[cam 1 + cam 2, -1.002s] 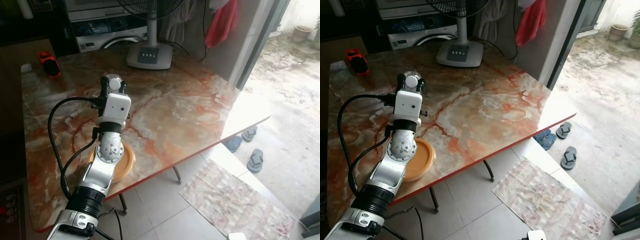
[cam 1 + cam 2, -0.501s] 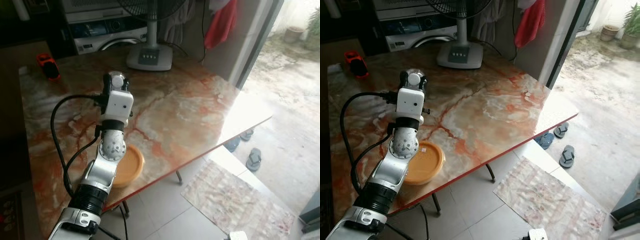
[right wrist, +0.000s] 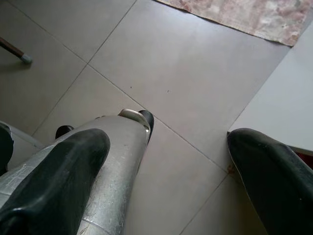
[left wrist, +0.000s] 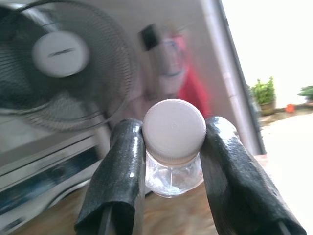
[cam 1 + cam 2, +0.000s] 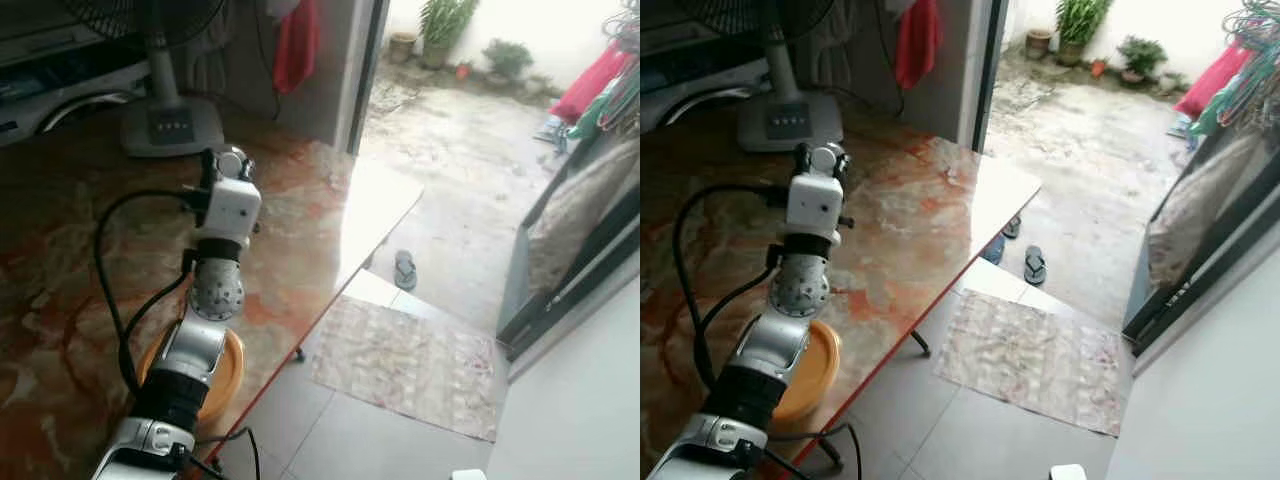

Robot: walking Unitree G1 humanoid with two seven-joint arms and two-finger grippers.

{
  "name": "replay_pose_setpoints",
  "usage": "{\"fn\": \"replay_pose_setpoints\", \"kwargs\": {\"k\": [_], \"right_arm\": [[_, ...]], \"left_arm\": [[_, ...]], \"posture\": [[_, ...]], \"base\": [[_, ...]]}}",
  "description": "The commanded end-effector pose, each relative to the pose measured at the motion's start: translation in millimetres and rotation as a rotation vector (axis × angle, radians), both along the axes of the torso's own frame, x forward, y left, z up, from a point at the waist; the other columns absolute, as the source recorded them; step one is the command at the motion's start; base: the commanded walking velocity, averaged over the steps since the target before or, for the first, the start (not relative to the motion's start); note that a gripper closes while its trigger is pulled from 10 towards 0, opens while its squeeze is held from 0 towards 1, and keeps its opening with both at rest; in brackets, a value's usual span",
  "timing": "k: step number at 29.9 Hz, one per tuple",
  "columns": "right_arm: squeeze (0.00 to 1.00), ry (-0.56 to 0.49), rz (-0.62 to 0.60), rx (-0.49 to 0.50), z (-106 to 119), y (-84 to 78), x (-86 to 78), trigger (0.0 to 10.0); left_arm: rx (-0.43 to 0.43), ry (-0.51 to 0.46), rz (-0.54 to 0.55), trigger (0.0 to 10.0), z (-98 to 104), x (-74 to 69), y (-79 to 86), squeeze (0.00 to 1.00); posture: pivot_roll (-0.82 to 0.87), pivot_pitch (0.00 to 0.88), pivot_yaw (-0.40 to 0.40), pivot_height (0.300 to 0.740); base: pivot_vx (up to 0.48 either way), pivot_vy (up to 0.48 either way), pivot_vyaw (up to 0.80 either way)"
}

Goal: Restocking fridge

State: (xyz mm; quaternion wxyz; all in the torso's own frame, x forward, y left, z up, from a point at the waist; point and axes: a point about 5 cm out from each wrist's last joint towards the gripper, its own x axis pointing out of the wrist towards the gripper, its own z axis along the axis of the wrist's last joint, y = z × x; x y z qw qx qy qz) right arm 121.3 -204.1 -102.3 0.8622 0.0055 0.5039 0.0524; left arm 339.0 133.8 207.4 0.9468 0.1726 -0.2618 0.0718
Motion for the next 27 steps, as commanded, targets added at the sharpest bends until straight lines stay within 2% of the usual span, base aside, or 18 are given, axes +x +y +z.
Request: {"fn": "replay_pose_setpoints", "kwargs": {"k": [1, 27], "right_arm": [[0.0, 0.016, -0.005, -0.012, -0.8, -5.5, -5.4, 10.0], [0.0, 0.017, -0.006, -0.013, -0.6, -5.8, -4.6, 10.0]], "left_arm": [[-0.001, -0.044, -0.073, 10.0, 8.1, -3.0, -17.7, 0.0], [-0.002, -0.049, -0.186, 10.0, 8.8, -6.6, -29.4, 0.0]], "posture": [[0.05, 0.0, -0.014, 0.74], [0.05, 0.0, -0.014, 0.74]], "base": [[0.0, 0.0, -0.8], [0.0, 0.0, -0.8]]}}
